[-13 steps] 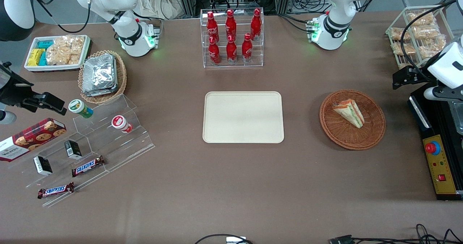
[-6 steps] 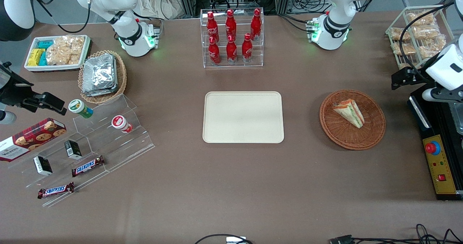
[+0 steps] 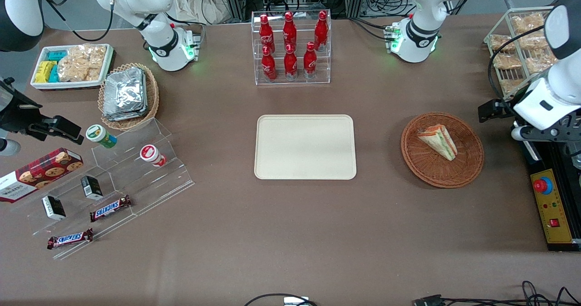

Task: Place sandwich from basket to tray
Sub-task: 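Move the left gripper from rest toward the wicker basket, then lower the open left gripper over the wrapped sandwich in the basket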

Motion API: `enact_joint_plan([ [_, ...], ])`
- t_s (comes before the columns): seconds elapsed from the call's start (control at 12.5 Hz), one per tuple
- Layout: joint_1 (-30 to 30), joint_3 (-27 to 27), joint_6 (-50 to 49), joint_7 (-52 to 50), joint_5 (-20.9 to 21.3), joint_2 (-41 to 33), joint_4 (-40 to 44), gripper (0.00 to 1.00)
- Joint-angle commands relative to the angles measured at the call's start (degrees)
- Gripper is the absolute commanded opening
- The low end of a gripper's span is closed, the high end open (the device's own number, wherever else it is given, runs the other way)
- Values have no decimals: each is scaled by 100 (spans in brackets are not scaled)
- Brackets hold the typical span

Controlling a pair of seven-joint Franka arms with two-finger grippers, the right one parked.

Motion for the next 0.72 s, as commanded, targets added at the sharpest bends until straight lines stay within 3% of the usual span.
enact_joint_plan([
  [0.0, -35, 8, 729, -809, 73, -531, -1078, 100],
  [0.64, -44, -1, 2935, -2260, 73, -812, -3144, 100],
])
